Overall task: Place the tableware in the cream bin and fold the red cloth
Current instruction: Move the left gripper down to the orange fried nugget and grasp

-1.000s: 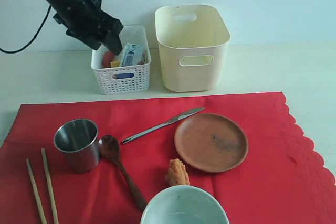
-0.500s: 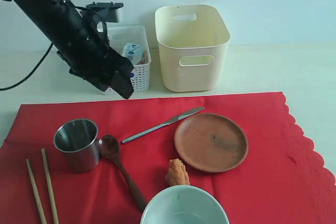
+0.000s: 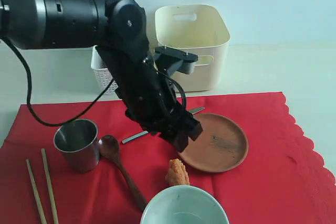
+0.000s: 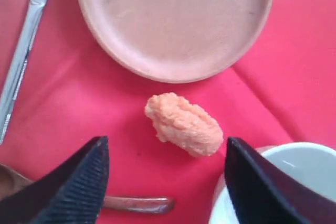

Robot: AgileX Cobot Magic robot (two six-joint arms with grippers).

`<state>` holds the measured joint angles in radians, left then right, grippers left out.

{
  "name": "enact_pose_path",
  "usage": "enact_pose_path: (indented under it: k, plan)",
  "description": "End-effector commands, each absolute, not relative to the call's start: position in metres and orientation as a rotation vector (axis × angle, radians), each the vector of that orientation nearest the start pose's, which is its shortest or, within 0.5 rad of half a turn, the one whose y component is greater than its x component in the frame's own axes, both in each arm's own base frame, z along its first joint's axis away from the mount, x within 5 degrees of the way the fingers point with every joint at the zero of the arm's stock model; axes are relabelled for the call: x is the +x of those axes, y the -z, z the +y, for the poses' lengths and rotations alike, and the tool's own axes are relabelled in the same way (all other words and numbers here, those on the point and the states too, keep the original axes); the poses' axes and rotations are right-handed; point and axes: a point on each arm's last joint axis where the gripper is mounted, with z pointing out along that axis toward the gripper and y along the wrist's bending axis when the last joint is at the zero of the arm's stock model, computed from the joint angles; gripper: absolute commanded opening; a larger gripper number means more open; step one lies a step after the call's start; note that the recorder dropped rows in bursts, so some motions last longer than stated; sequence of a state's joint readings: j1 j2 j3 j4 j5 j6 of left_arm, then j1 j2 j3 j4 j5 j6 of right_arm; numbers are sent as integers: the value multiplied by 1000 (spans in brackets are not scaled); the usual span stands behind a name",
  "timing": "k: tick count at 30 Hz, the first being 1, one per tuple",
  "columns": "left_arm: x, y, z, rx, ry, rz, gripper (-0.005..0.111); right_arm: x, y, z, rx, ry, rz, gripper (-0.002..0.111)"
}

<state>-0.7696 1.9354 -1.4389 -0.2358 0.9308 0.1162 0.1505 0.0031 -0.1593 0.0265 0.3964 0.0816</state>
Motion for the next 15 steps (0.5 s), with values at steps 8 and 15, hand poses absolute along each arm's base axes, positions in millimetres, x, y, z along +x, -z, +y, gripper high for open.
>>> enact_pose_path:
  k: [8,15]
  plan:
    - [277,-171,-300,986,419,2842,71,45,-230,8,-46,-199,1719,0]
    - [278,-152,-303,966,433,2898,71,45,-230,8,-46,-199,1719,0]
